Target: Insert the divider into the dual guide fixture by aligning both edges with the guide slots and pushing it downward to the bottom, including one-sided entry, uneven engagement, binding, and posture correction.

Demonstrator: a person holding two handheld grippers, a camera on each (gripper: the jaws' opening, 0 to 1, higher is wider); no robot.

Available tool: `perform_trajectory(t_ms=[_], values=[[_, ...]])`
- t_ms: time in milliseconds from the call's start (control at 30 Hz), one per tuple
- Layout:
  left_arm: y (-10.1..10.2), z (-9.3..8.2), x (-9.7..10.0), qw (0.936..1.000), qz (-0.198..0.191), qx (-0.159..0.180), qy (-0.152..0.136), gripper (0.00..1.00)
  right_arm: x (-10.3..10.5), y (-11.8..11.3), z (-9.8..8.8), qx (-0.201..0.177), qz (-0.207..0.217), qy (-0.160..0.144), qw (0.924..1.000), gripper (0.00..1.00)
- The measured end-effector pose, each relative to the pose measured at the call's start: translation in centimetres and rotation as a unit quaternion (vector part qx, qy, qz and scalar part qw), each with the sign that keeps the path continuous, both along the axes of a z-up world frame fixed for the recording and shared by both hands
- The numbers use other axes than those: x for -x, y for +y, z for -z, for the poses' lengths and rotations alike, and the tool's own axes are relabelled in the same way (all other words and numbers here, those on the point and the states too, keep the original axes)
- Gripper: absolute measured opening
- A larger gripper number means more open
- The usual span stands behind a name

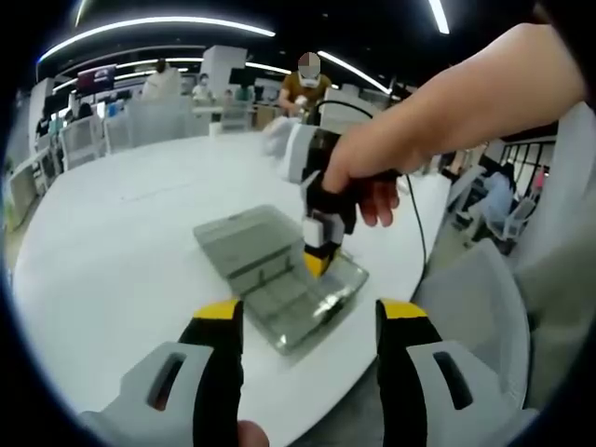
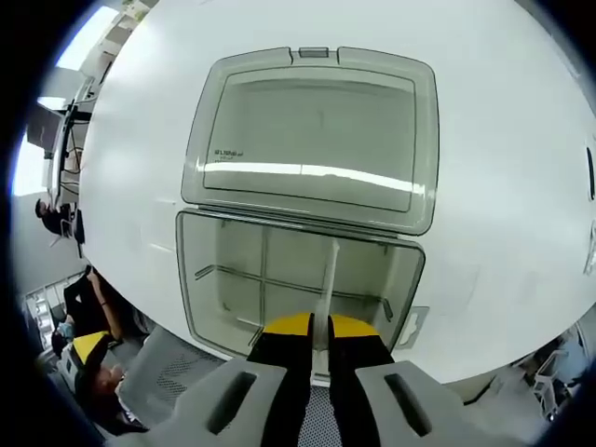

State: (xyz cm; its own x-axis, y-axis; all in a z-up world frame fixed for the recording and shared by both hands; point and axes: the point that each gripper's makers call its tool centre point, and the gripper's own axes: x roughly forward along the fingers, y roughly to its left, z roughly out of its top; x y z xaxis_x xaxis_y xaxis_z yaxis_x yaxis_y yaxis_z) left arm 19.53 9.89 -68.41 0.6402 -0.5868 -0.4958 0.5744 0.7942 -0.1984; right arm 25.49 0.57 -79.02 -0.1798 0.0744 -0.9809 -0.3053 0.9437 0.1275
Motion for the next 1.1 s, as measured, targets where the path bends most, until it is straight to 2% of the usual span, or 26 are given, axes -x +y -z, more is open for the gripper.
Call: perform_trajectory(t_ms=[667, 867, 1100], values=[[0.2, 0.1, -0.3, 1.0000, -0.004, 0.002, 0.002, 0.55, 0.0, -0.1, 1.3, 0.005, -0.014, -0.005, 0.9999, 0.00], [0.1, 0.2, -0.4, 1.0000, -0.004, 0.004, 0.002, 0.55, 0.1, 0.2, 1.4, -0.020, -0.034, -0.014, 0.9991, 0.03], [0.2, 0.2, -0.4, 1.0000, -0.004, 0.005, 0.002, 0.55, 0.1, 0.5, 1.4, -0.046, -0.030, -0.014, 0.9984, 0.08]])
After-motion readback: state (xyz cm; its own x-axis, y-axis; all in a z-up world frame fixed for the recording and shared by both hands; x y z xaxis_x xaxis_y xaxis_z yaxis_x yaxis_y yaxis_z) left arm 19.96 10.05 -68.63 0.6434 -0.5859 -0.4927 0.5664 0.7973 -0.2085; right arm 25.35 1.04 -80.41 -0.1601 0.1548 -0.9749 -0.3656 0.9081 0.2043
